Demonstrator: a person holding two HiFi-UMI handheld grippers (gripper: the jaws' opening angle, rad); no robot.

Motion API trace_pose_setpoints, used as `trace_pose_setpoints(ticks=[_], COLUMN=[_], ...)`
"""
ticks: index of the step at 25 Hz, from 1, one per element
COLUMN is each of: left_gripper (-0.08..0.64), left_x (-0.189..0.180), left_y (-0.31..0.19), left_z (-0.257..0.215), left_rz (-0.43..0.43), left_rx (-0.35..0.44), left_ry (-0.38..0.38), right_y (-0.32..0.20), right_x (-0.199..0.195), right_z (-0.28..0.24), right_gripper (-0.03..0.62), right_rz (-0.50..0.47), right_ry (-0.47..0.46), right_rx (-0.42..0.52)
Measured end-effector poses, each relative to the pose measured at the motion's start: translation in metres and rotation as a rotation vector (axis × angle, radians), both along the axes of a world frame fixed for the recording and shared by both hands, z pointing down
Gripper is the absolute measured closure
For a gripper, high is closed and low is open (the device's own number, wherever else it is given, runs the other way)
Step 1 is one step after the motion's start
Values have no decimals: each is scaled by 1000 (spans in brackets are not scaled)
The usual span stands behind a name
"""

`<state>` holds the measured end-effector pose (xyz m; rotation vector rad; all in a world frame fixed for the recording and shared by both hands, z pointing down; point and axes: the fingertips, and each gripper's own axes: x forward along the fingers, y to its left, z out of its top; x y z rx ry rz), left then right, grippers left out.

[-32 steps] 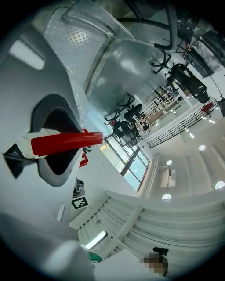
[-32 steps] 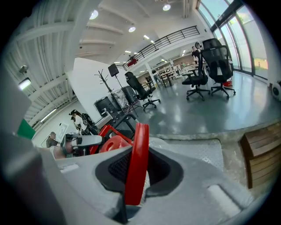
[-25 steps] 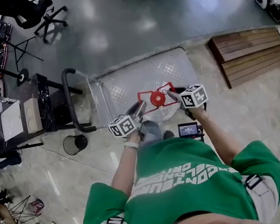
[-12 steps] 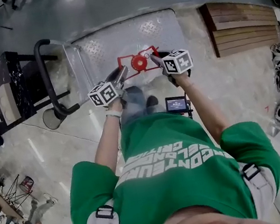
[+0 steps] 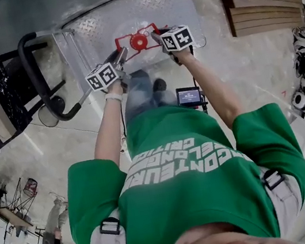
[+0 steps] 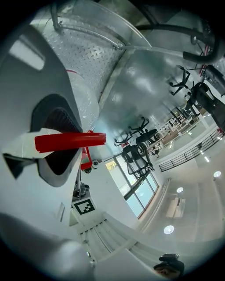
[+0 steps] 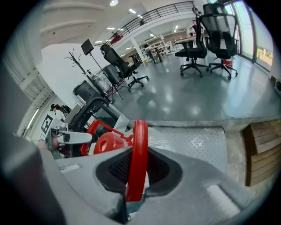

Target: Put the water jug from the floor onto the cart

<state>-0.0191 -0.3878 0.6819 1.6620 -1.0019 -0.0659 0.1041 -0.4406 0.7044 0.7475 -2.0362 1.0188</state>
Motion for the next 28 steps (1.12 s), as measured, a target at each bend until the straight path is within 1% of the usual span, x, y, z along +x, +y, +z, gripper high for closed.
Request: trace_pose_setpoints(ticks=[5,8,12,17,19,21,23,26,28], left_gripper=[456,456,456,456,457,460,465,465,465], left_x=[-4,-3,-3,1,-2,-5,-4,-5,-7], left_y=[-15,-20,-28,-24,-26,-29,-27,-22,-20], left_z=[38,60,85,110,115,114,114,117,119], left_rz=[15,16,30,66,51,34,48,82,89], left_rx=[-66,-119,-159,-205,-212,-204,-201,-204,-205], left_ry=[-32,-38,-67,-99,-105,-98,-98,-110,-114], right_y=[-12,-19,-26,-23,-24,-23,-21,-18,-18], right_x=[-4,-4,-4,3,4,8,14,15,14], right_z=[41,64,89,115,121,124,128,128,122], right_gripper=[557,560,560,561,566,571,574,569,547], right_rz=[-8,13,26,23,36,71,92,79,65], right_ry=[30,41,91,159,176,186,200,206,195], right_rx=[-45,-66,-78,-91,-94,-106,-119,-118,-109])
